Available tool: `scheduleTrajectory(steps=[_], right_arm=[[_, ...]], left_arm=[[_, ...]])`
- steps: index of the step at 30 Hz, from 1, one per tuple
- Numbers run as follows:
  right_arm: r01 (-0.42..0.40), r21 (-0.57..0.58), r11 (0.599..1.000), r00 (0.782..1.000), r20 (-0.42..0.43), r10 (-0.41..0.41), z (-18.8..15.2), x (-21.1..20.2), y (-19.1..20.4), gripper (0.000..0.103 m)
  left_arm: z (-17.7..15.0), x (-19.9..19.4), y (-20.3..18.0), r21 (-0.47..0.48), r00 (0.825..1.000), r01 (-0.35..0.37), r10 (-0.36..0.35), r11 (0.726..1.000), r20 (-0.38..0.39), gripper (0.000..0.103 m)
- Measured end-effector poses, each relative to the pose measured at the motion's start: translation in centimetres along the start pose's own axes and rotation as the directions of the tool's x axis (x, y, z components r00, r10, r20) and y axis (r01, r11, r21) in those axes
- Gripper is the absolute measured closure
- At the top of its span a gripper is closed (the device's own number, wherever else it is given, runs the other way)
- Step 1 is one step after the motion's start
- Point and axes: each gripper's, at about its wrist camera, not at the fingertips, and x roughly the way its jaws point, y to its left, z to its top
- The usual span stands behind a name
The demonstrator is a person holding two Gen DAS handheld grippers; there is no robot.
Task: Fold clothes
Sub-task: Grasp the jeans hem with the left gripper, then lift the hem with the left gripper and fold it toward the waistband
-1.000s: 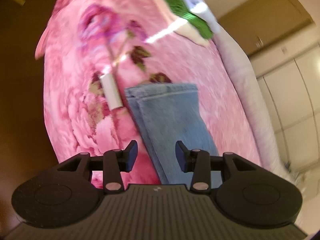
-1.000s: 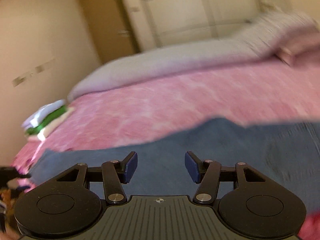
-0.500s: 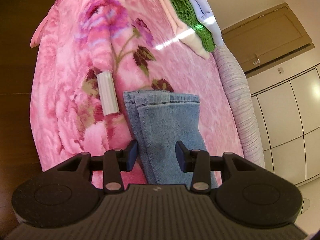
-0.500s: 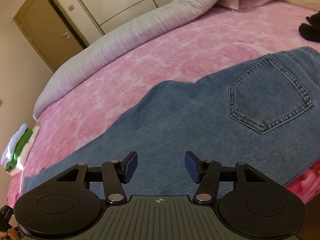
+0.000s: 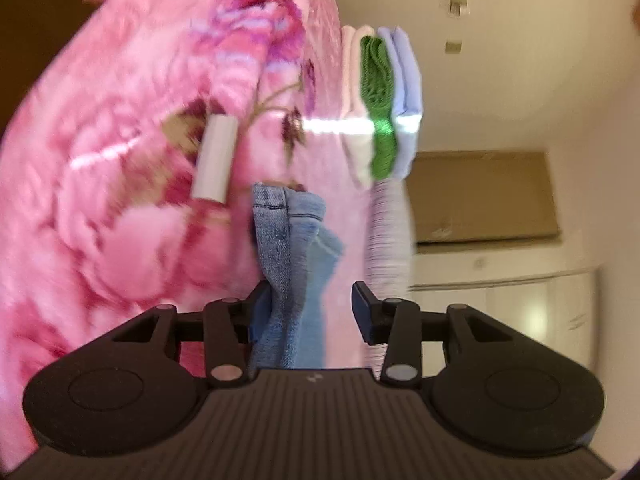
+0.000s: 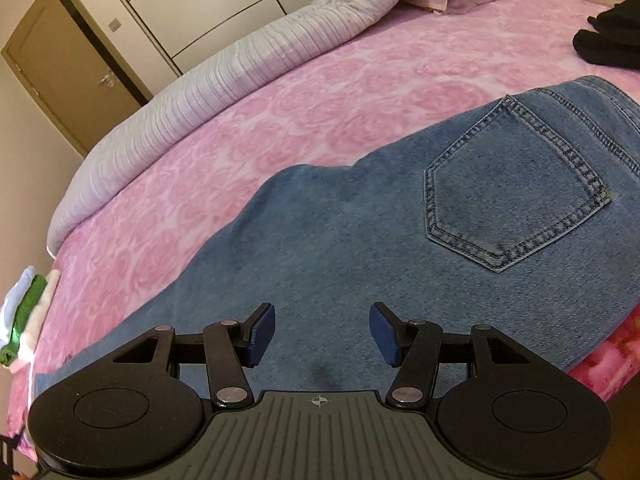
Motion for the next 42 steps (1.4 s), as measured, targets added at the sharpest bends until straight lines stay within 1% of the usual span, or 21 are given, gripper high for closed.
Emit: scheduleTrajectory(steps=[2,3,5,6,9,13,17,18,19,22,23,25,26,27,29,32,36,37,39,40,42], right_arm=[[0.002,0.005,1.0,1.0,0.0,-0.002,0.0,-0.1,-0.3,0.047],[0.004,0.009,1.0,1.0,0.0,-0.004,0.0,-0.2,-0.5,0.047],[0.016,0.019,1.0,1.0,-0.002,-0.016,0.0,-0.2,-0.7,0.047],[0.018,0.023,1.0,1.0,0.0,-0.018,0.0,-0.2,-0.9,0.047],[0.027,0.022,0.999,1.0,0.003,-0.027,0.2,-0.1,-1.1,0.047],[0.029,0.015,0.999,1.0,-0.004,-0.029,0.4,0.0,-1.0,0.047],[0.026,0.014,1.0,1.0,-0.003,-0.026,0.2,-0.1,-0.8,0.047],[0.029,0.012,0.999,1.0,-0.005,-0.029,0.2,-0.1,-0.8,0.047],[0.033,0.01,0.999,0.999,-0.011,-0.033,0.1,0.0,-0.8,0.047],[0.042,0.004,0.999,0.999,-0.028,-0.041,0.0,0.3,-0.8,0.047],[0.042,0.003,0.999,0.999,-0.029,-0.042,0.0,0.4,-0.8,0.047],[0.044,0.004,0.999,0.999,-0.03,-0.044,-0.1,0.5,-0.8,0.047],[0.046,0.007,0.999,0.998,-0.033,-0.046,-0.2,0.6,-0.8,0.047],[0.046,0.012,0.999,0.998,-0.038,-0.045,-0.3,0.7,-0.8,0.047],[0.043,0.017,0.999,0.998,-0.047,-0.043,-0.5,0.9,-0.7,0.047],[0.048,0.002,0.999,0.998,-0.051,-0.047,-0.6,0.9,-0.6,0.047],[0.072,0.015,0.997,0.997,-0.038,-0.072,-0.3,0.9,-1.0,0.047],[0.076,0.022,0.997,0.997,-0.034,-0.075,-0.2,0.8,-1.2,0.047],[0.082,0.032,0.996,0.996,-0.024,-0.082,0.0,0.5,-1.5,0.047],[0.086,0.036,0.996,0.996,-0.021,-0.085,0.0,0.3,-1.7,0.047],[0.093,0.05,0.994,0.996,-0.02,-0.092,0.0,0.1,-2.2,0.047]], left_arm=[[-0.2,-0.1,-0.5,0.081,0.998,-0.06,0.06,0.995,-0.001,0.068],[-0.3,-0.1,-0.9,0.155,0.994,-0.11,0.112,0.982,0.0,0.076],[-0.4,-0.5,-1.6,0.258,0.989,-0.146,0.147,0.955,0.013,0.077],[-0.3,-0.6,-1.8,0.278,0.988,-0.155,0.156,0.948,0.019,0.077],[0.5,-0.1,-2.4,0.278,0.987,-0.162,0.16,0.947,0.03,0.072],[1.3,0.9,-2.1,0.248,0.99,-0.143,0.144,0.958,0.015,0.072],[2.3,0.3,-0.8,0.131,0.994,-0.099,0.092,0.986,0.061,0.072],[2.5,0.3,-1.0,0.133,0.994,-0.091,0.083,0.987,0.065,0.071],[2.7,0.3,-1.4,0.156,0.997,-0.072,0.065,0.985,0.05,0.071],[2.7,0.3,-3.1,0.242,0.999,0.029,-0.025,0.97,-0.023,0.071],[2.7,0.3,-3.4,0.264,0.999,0.037,-0.028,0.964,-0.037,0.071],[2.7,0.2,-3.4,0.3,0.999,-0.009,0.02,0.954,-0.034,0.071],[2.7,0.2,-3.0,0.313,0.997,-0.052,0.065,0.948,-0.029,0.071],[2.7,0.3,-2.6,0.327,0.994,-0.09,0.104,0.941,-0.027,0.071],[2.3,0.2,-2.0,0.36,0.987,-0.131,0.154,0.923,-0.035,0.073],[1.7,0.3,-2.5,0.396,0.987,-0.14,0.162,0.908,-0.022,0.072],[1.7,1.2,-3.2,0.39,0.985,-0.146,0.171,0.909,-0.032,0.072],[1.6,1.5,-3.4,0.401,0.981,-0.166,0.193,0.901,-0.029,0.075],[1.2,1.8,-3.8,0.458,0.966,-0.226,0.257,0.86,-0.006,0.085],[1.0,1.9,-4.0,0.481,0.961,-0.245,0.277,0.841,0.006,0.084],[0.7,1.7,-4.3,0.497,0.96,-0.251,0.279,0.831,0.02,0.085]])
